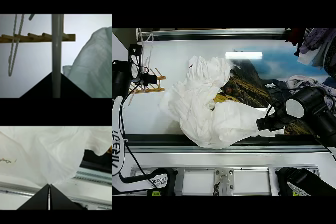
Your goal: Fold the clothes and pants, and hang the long-sleeved shirts on hangers.
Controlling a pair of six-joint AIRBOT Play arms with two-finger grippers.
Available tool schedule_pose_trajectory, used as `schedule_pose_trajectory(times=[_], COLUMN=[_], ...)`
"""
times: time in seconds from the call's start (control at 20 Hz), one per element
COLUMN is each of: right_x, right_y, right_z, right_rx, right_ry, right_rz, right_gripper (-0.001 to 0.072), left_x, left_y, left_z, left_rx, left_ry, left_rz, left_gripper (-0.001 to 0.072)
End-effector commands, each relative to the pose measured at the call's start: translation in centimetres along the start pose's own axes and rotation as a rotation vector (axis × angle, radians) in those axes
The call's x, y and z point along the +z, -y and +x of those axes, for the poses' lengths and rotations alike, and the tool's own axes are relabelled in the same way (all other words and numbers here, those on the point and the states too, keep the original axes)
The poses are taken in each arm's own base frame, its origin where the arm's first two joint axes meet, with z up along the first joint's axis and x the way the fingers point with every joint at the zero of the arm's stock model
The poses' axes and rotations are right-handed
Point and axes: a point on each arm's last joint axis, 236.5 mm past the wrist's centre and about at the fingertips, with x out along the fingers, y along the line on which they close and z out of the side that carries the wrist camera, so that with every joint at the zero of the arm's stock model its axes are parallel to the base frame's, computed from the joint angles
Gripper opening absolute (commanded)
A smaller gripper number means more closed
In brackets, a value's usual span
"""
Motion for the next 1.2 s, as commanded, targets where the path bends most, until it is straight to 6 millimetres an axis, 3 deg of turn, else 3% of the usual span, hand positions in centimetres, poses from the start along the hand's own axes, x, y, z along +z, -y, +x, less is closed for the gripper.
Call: schedule_pose_trajectory(times=[0.0, 0.05, 0.2, 0.3, 0.35, 0.4, 0.45, 0.6, 0.7, 1.0, 1.15], right_x=[0.0, 0.0, 0.0, 0.0, 0.0, 0.0, 0.0, 0.0, 0.0, 0.0, 0.0], right_y=[0.0, 0.0, 0.0, 0.0, 0.0, 0.0, 0.0, 0.0, 0.0, 0.0, -0.1], right_z=[0.0, 0.0, 0.0, 0.0, 0.0, 0.0, 0.0, 0.0, 0.0, 0.0, 0.0], right_rx=[0.0, 0.0, 0.0, 0.0, 0.0, 0.0, 0.0, -0.001, 0.001, 0.001, 0.002], right_ry=[-0.001, -0.001, -0.001, -0.001, -0.001, -0.001, -0.002, -0.001, -0.002, -0.002, -0.002], right_rz=[0.0, 0.0, 0.0, 0.0, 0.0, 0.0, 0.0, 0.0, 0.0, 0.0, 0.0], right_gripper=[0.0018, 0.0018, 0.0018, 0.0019, 0.0018, 0.0018, 0.0018, 0.0018, 0.0018, 0.0018, 0.0019], left_x=[1.4, 1.6, 0.4, -2.8, -5.0, -7.3, -8.4, -9.3, -12.1, -20.9, -24.9], left_y=[2.6, 4.2, 11.9, 16.7, 17.6, 17.5, 17.1, 16.4, 16.1, 16.4, 17.3], left_z=[-5.7, -7.4, -13.9, -19.1, -20.6, -21.0, -20.9, -20.7, -21.7, -21.3, -21.1], left_rx=[-0.045, -0.095, -0.431, -0.711, -0.802, -0.848, -0.853, -0.847, -0.934, -1.061, -1.128], left_ry=[0.081, 0.107, 0.218, 0.275, 0.247, 0.175, 0.138, 0.106, 0.095, -0.028, -0.052], left_rz=[0.087, 0.149, 0.498, 0.724, 0.808, 0.873, 0.92, 0.968, 1.186, 1.256, 1.205], left_gripper=[0.0015, 0.0016, 0.0015, 0.0015, 0.0015, 0.0015, 0.0016, 0.0015, 0.0014, 0.0014, 0.0014])
